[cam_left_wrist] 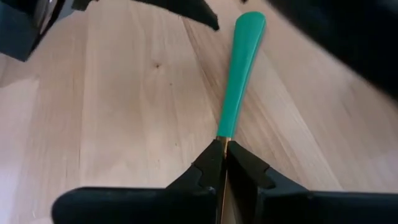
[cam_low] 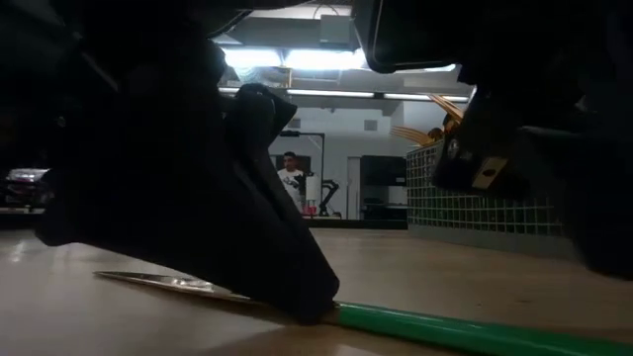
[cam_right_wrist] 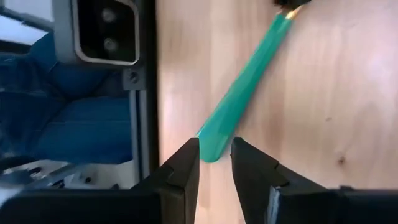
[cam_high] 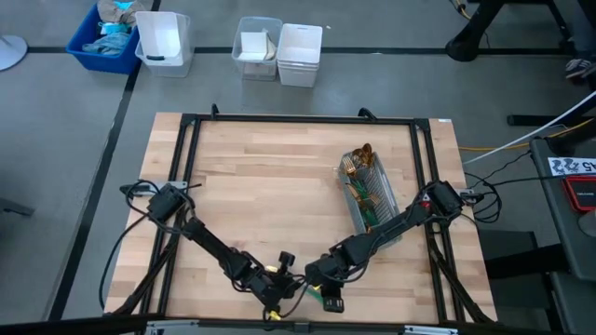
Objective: Sort silverware
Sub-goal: Put the knife into the bottom section of the basket
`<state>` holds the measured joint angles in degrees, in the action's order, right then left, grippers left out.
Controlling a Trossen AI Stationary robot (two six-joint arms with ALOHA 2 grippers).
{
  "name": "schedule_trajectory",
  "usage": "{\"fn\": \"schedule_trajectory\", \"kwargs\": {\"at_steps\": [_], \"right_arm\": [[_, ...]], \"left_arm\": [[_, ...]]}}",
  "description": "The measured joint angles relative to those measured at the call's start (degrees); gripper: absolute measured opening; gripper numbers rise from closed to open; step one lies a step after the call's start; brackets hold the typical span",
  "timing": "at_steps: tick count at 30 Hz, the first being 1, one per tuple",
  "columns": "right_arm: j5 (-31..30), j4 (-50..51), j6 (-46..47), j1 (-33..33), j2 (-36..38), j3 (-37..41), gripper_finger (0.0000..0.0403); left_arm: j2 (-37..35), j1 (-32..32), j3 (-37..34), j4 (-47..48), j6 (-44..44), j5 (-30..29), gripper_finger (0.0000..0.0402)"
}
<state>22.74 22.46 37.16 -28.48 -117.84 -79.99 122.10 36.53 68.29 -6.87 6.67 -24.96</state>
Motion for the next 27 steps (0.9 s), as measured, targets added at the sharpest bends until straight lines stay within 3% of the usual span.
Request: {"fn": "schedule_trajectory", "kwargs": {"at_steps": [6,16,27], "right_arm": [[-2.6,-0.02,0.01,-0.45,0.0,0.0,0.01],[-5.96,3.47,-0.14,-0.36,0.0,0.0,0.0157],[-8.18,8.87,0.35,-0.59,0.0,-0.03,0.0153]], "left_arm": [[0.0,-1.3,-0.04,0.08,7.12,0.23,0.001],[0.0,-2.13,-0.04,1.41,12.18,2.22,0.001],[0.0,-2.13,-0.09,1.42,12.81,2.95,0.001]]}}
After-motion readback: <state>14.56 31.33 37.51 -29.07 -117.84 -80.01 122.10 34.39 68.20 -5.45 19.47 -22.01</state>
